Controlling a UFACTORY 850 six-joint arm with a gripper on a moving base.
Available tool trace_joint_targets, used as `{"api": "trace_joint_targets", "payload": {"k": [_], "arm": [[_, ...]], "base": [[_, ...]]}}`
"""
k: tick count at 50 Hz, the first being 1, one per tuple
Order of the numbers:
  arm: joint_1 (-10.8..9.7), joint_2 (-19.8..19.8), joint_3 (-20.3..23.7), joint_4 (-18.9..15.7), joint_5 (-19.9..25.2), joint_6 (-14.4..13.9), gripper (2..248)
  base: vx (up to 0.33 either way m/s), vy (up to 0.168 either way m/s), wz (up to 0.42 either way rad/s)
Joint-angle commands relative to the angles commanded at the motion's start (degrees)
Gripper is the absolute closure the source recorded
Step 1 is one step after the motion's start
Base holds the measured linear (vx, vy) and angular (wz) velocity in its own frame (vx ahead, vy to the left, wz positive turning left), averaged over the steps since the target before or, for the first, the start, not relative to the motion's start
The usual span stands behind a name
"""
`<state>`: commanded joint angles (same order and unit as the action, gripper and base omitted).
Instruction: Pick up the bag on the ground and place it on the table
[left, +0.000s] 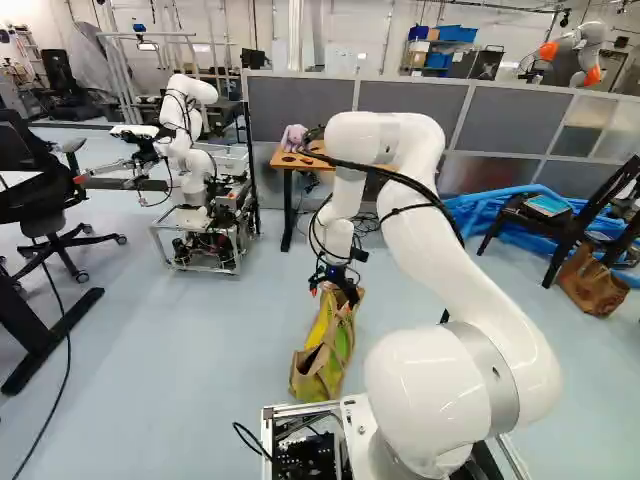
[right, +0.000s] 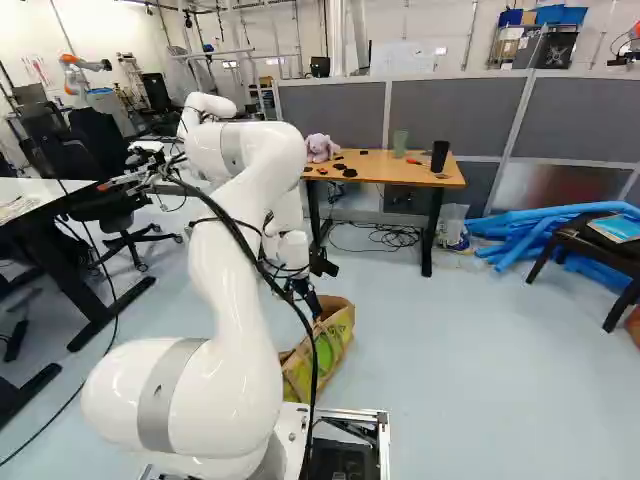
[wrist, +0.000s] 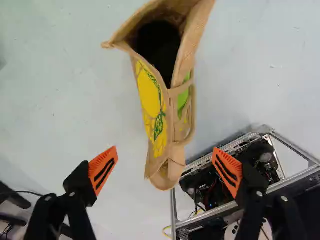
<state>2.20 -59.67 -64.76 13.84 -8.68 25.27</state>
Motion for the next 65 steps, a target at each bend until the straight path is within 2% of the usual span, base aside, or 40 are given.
{"api": "trace_joint_targets", "payload": {"k": [65], "arm": [[0.0,-14.64,-11.48,0.0,0.0,0.0,3]], "base": [[0.0,0.0,0.0]]}}
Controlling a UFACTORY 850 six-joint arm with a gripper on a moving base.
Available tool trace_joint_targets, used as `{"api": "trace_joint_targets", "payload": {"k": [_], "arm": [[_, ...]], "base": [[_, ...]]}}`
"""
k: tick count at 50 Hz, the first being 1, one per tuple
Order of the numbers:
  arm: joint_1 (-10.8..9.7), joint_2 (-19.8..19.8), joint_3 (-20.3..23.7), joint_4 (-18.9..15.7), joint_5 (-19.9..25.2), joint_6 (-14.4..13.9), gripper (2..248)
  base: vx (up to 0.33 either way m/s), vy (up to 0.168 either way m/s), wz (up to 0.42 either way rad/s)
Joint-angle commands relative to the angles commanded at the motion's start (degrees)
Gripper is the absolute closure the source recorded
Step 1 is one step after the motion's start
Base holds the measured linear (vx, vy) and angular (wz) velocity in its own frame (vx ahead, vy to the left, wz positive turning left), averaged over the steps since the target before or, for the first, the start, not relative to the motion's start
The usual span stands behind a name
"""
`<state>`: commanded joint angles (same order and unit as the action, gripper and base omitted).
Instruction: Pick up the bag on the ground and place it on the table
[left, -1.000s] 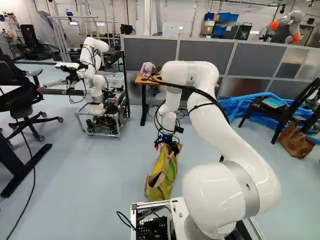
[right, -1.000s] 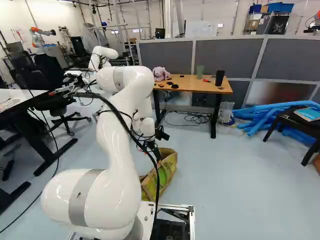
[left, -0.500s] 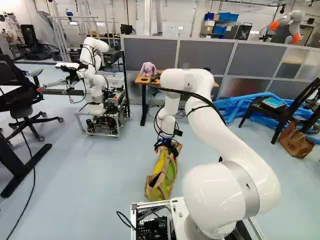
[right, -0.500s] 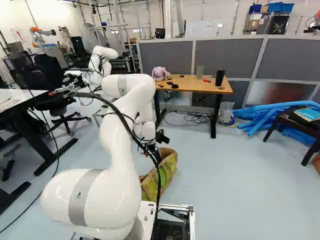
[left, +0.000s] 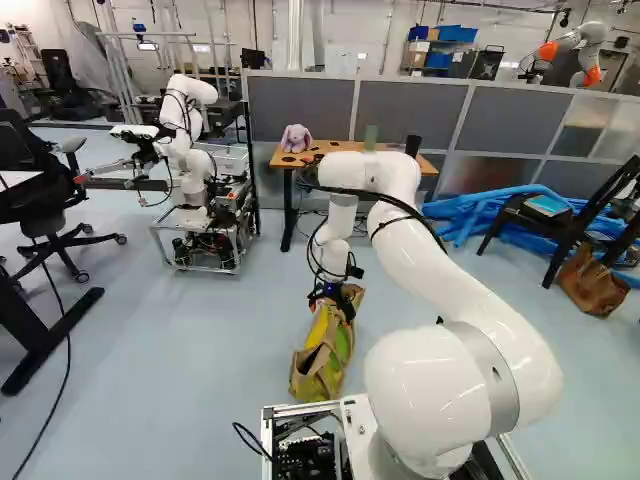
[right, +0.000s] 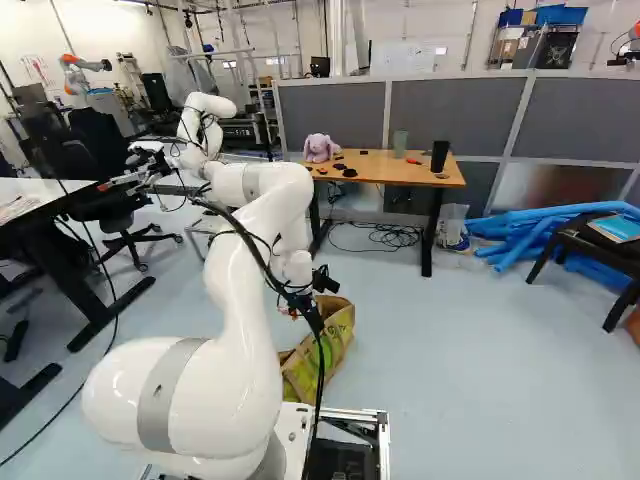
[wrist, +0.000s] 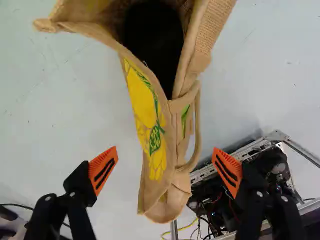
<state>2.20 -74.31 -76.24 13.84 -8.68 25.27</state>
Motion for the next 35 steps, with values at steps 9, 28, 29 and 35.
{"api": "trace_joint_targets", "payload": {"k": [9,28,29,35], "arm": [[0.0,-2.0,-1.71,0.0,0.0,0.0,3],[0.0,-6.19,-5.42,0.0,0.0,0.0,3],[0.0,-6.41,-5.62,0.0,0.0,0.0,3],[0.0,-7.74,-6.82,0.0,0.0,0.0,3]], "base": [[0.0,0.0,0.0],[0.0,0.0,0.0],[0.0,0.0,0.0],[0.0,0.0,0.0]]}}
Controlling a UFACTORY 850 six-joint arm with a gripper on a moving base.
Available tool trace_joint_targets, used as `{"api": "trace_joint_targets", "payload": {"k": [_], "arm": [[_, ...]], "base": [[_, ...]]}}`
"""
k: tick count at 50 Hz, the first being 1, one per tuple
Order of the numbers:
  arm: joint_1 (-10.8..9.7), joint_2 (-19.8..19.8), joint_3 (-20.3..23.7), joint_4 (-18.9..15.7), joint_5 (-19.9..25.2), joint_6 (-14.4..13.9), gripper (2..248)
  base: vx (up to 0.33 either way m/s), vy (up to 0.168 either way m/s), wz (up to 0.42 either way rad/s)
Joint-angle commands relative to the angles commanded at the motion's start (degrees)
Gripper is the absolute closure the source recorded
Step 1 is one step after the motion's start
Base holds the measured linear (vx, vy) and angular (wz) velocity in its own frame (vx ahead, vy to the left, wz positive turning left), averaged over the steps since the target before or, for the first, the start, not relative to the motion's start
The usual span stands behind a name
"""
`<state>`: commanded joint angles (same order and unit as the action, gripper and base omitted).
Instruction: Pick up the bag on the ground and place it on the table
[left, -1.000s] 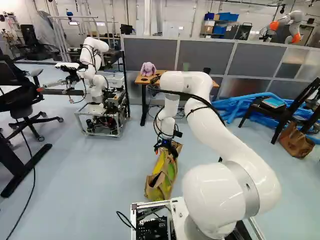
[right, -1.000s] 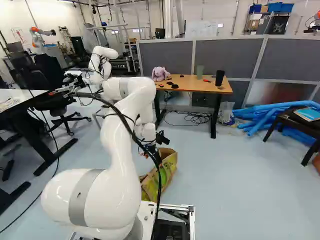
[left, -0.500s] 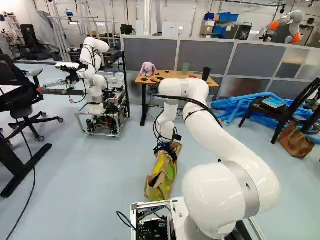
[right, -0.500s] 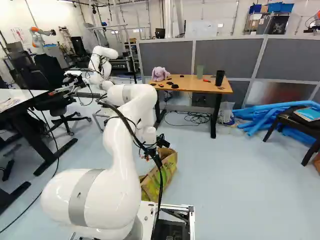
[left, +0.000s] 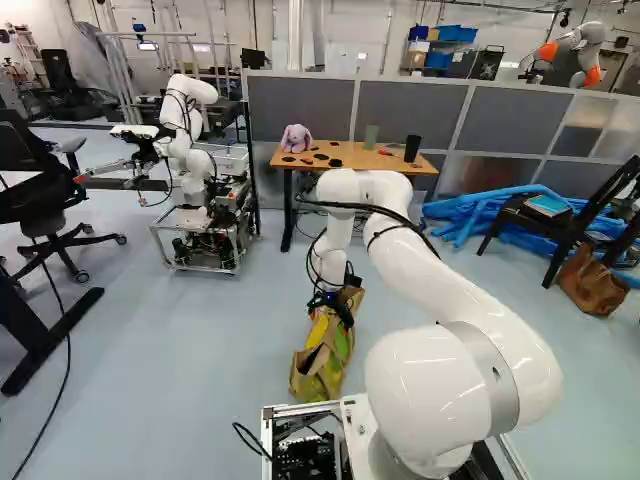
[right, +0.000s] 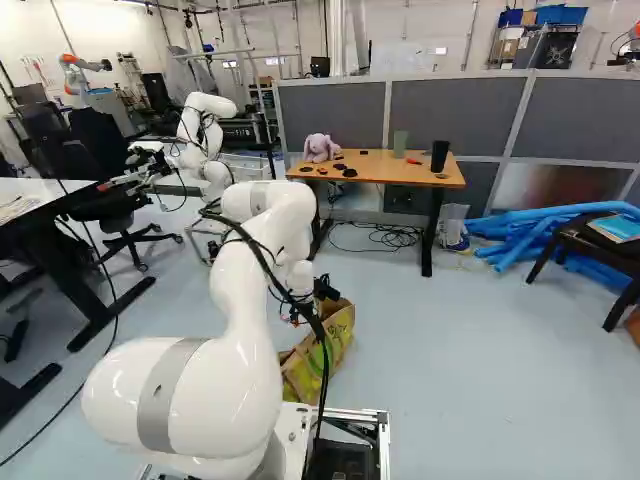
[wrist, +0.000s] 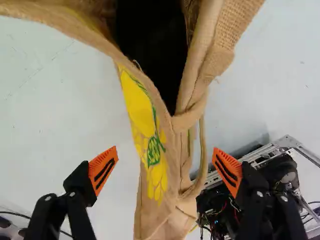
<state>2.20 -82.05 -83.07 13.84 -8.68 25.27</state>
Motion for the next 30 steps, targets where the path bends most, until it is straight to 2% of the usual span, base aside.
{"api": "trace_joint_targets", "payload": {"k": [30], "arm": [[0.0,-6.62,-6.27,0.0,0.0,0.0,3]], "base": [[0.0,0.0,0.0]]}}
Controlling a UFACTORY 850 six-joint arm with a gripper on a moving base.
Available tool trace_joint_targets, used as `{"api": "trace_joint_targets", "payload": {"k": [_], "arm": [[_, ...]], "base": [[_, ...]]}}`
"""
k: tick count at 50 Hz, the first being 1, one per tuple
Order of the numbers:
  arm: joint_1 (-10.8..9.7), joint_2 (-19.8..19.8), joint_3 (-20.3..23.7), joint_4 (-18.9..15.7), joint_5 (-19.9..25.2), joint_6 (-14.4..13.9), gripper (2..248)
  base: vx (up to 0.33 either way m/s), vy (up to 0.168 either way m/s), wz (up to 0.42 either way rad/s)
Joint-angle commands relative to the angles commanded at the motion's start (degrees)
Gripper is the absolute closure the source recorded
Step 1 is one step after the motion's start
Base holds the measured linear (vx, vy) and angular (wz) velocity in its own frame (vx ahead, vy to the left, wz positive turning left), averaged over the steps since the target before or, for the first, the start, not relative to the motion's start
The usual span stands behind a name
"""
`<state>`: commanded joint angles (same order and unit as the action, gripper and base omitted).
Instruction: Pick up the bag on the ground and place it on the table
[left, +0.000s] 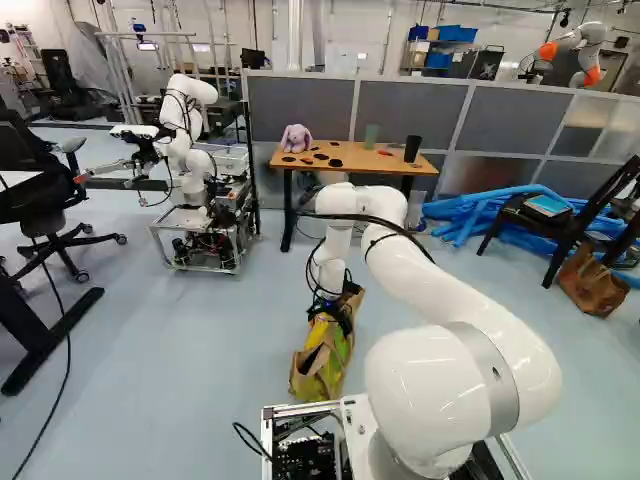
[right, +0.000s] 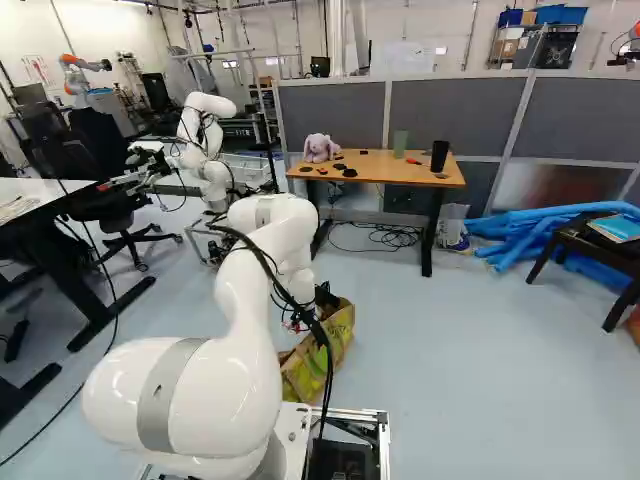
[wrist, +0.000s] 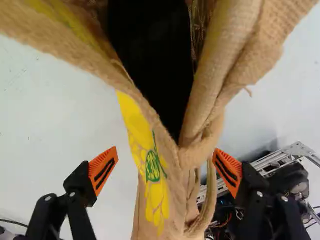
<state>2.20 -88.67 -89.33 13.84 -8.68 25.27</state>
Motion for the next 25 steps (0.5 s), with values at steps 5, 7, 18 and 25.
{"api": "trace_joint_targets", "payload": {"k": [5,7,18,25], "arm": [[0.0,-1.11,-1.08,0.0,0.0,0.0,3],[0.0,-1.55,-1.52,0.0,0.0,0.0,3],[0.0,-4.0,-3.97,0.0,0.0,0.0,3],[0.0,-5.44,-5.44,0.0,0.0,0.0,3]], "base": [[0.0,0.0,0.0],[0.0,0.0,0.0],[0.0,0.0,0.0],[0.0,0.0,0.0]]}}
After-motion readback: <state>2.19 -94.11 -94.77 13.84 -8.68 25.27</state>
